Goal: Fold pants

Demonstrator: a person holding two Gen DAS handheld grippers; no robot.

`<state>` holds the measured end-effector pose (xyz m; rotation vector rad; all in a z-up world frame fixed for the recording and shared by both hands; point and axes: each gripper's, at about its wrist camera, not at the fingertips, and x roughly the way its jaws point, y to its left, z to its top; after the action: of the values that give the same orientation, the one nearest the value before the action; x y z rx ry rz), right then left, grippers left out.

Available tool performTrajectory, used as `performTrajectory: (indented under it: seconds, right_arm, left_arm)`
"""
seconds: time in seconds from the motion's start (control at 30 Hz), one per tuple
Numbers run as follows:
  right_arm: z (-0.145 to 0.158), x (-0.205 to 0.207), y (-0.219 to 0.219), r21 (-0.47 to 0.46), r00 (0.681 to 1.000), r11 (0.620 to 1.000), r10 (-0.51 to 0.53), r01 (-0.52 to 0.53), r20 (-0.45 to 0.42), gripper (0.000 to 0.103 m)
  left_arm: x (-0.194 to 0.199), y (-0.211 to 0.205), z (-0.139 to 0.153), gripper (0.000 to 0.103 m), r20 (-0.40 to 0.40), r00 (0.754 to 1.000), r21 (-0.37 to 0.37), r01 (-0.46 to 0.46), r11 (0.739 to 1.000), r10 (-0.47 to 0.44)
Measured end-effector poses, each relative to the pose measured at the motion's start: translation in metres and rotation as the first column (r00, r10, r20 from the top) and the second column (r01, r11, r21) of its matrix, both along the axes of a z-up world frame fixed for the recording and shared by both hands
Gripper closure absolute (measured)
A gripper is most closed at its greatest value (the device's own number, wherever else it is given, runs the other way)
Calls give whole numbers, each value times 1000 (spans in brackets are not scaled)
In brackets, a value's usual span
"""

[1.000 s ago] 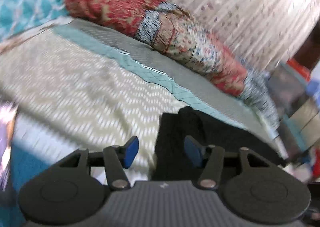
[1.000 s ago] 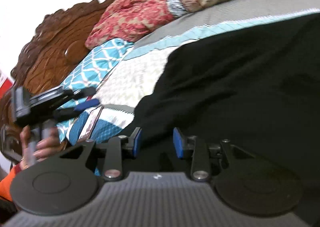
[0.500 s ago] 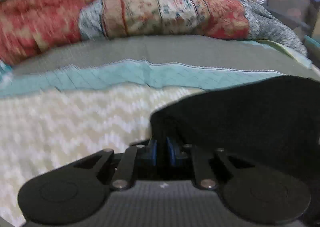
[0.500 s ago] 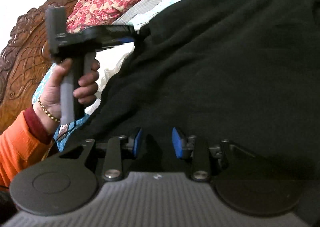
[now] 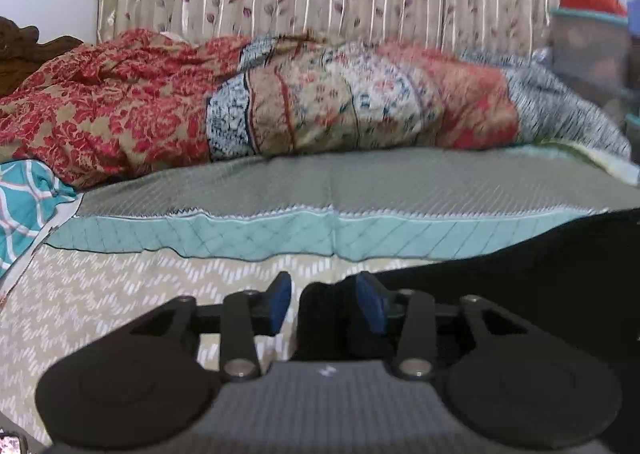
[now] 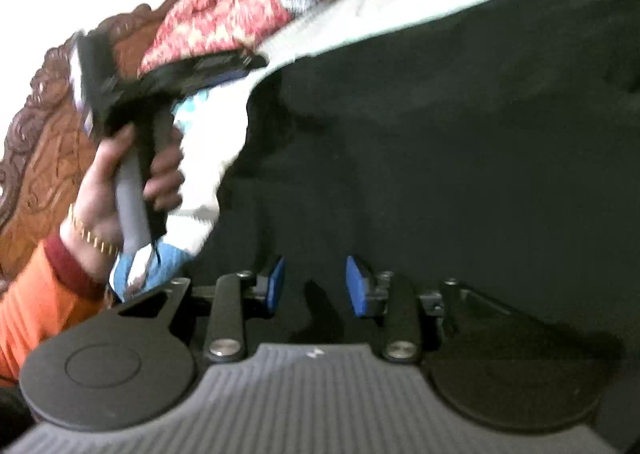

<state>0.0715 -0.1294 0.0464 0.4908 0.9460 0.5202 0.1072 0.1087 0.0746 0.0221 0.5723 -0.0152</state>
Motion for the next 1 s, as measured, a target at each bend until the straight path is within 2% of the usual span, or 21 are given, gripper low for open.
performTrajectory:
  seconds: [0.1, 0.17, 0.27, 0.33, 0.43, 0.53, 0.63, 0.73, 0.83, 0.9, 0.97, 1.0]
  right_arm:
    - [15, 3, -24, -55, 998, 997, -51, 52, 33, 65]
    - [26, 6, -46, -81, 994, 992, -92, 97, 57, 65]
    - [42, 13, -96, -140, 979, 971, -182, 194, 92, 65]
    - [54, 23, -131, -196, 962, 944, -248, 267, 114, 65]
    - [70, 46, -191, -270, 911, 870, -389, 413, 140, 63]
    - [80, 78, -257, -264, 815, 772, -558, 578, 153, 61]
    - [81, 117, -316, -265, 692, 647, -709, 715, 136, 59]
    - [69, 153, -362, -267, 564, 523, -818, 810, 109, 56]
    - [51, 184, -386, -294, 449, 411, -891, 863, 72, 51]
    - [33, 196, -405, -322, 387, 354, -921, 878, 43, 48]
    - [21, 203, -418, -349, 339, 308, -941, 885, 28, 47]
    - [17, 205, -426, -363, 326, 294, -945, 884, 29, 46]
  left_arm:
    - [2, 7, 11, 55, 2, 1000, 15, 17, 1000, -17]
    - [10, 11, 14, 43, 14, 1000, 56, 20, 998, -21]
    - [21, 7, 13, 39, 7, 999, 125, 50, 991, -51]
    - [31, 2, 8, 37, -15, 997, 161, 78, 984, -77]
    - [51, -7, -5, 26, -56, 993, 193, 114, 974, -105]
    - [70, -17, -19, 26, -104, 984, 208, 165, 964, -146]
    - [85, -30, -34, 27, -162, 966, 231, 237, 944, -203]
    - [92, -38, -47, 31, -206, 948, 263, 294, 919, -245]
    - [97, -39, -60, 49, -264, 928, 244, 329, 912, -264]
    - [95, -41, -62, 59, -266, 924, 232, 338, 912, -275]
    - [88, -45, -63, 77, -255, 927, 261, 338, 904, -274]
    - [85, -46, -62, 81, -252, 930, 272, 335, 902, -269]
